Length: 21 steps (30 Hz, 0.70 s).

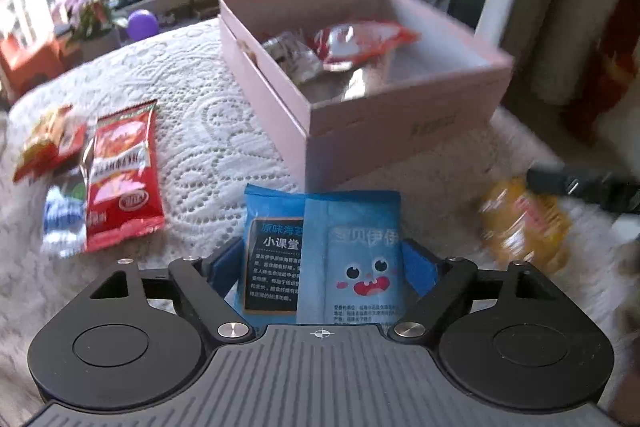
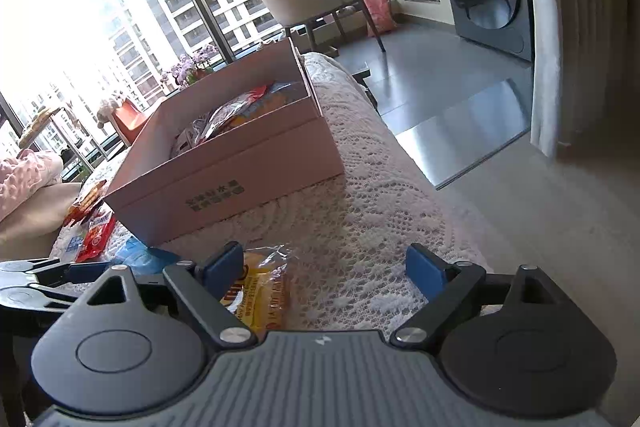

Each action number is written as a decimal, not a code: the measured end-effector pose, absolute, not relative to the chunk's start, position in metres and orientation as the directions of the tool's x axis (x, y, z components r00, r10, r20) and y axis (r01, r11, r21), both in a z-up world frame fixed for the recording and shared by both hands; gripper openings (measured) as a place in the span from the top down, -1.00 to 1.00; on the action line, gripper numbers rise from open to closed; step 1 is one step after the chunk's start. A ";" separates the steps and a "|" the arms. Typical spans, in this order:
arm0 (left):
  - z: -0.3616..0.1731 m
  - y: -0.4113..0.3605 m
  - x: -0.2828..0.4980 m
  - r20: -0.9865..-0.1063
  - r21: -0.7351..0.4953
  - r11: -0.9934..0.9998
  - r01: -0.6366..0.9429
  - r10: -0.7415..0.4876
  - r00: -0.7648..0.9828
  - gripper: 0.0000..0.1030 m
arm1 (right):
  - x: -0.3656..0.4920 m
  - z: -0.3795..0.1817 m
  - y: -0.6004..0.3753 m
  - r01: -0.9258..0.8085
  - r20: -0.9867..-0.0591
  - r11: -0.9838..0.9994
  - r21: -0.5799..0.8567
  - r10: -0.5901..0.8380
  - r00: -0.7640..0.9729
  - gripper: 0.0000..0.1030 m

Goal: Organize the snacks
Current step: 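Hold the yellow bread packet in the right tool while the left tool holds the blue packet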

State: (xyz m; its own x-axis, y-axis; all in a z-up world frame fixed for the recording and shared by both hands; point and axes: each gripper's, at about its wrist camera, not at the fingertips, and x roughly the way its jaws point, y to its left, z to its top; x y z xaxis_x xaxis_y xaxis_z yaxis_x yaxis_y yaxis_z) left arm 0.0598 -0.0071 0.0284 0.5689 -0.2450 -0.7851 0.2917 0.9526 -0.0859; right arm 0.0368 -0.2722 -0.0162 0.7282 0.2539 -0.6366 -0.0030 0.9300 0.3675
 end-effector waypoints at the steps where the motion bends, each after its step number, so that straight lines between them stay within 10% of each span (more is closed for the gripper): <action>1: 0.034 -0.003 0.056 -0.767 -0.105 0.953 0.285 -0.260 0.587 -0.71 | 0.037 -0.015 -0.271 -0.004 -0.641 0.932 0.363 0.252 0.725 -0.72; 12: 0.070 0.030 0.013 -0.520 -0.184 0.966 0.184 -0.255 0.815 -0.72 | 0.033 0.016 -0.244 -0.071 -0.661 0.969 0.238 0.215 0.719 -0.72; 21: 0.045 0.043 0.007 -0.560 -0.215 0.963 0.163 -0.258 0.787 -0.72 | 0.038 0.003 -0.220 -0.078 -0.714 0.981 0.180 0.185 0.675 -0.73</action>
